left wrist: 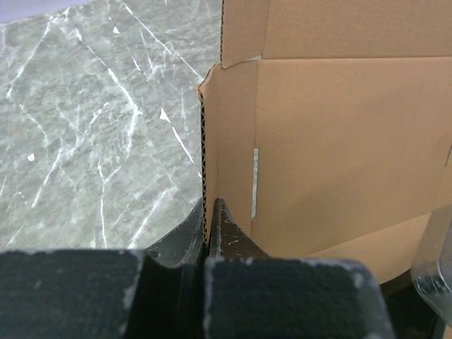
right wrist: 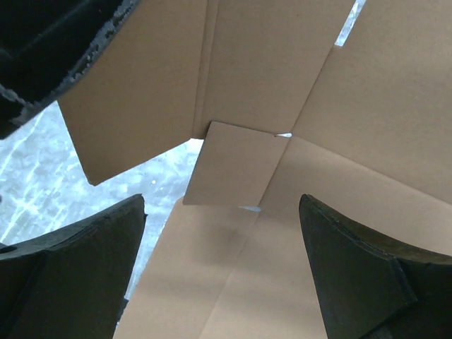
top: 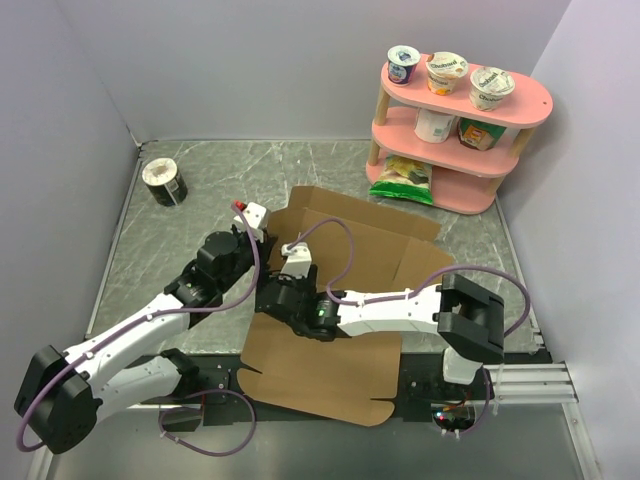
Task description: Fold the paper box
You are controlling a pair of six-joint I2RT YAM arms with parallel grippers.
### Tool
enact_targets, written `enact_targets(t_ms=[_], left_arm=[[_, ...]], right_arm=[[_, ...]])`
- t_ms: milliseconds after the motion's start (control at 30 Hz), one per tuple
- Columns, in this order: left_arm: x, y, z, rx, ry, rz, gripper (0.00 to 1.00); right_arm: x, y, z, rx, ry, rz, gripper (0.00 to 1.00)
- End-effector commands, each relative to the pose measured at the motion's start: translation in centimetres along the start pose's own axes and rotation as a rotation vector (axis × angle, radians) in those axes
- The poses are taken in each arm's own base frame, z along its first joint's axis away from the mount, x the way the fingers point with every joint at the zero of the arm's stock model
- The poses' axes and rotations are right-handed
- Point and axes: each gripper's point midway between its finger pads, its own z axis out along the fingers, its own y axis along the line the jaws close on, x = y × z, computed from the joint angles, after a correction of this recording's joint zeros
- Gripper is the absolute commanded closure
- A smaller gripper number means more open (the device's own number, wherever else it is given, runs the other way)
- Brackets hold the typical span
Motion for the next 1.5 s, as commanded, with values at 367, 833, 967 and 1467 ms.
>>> enact_targets(t_ms=[367, 833, 967, 1467], left_arm=[[-3.3, -0.8, -0.4, 0.006, -0.094, -0.019, 0.99], [-2.6, -0.3, 0.0, -0.02, -0.077, 0.002, 0.99], [-2.4, -0.5, 0.0, -0.006, -0.08, 0.009, 0.99], [-0.4, -2.6, -0.4, 0.009, -0.101, 0.105, 0.99]], right_arm=[[-0.2, -2.2, 3.5, 0.138, -0.066, 0.087, 0.16], [0.7, -5.5, 1.7, 0.1, -0.051, 0.147, 0.45], [0.7, -6.5, 1.6, 0.078, -0.05, 0.173, 0.52], [0.8, -7.7, 1.9, -0.06, -0.036, 0.178, 0.52]])
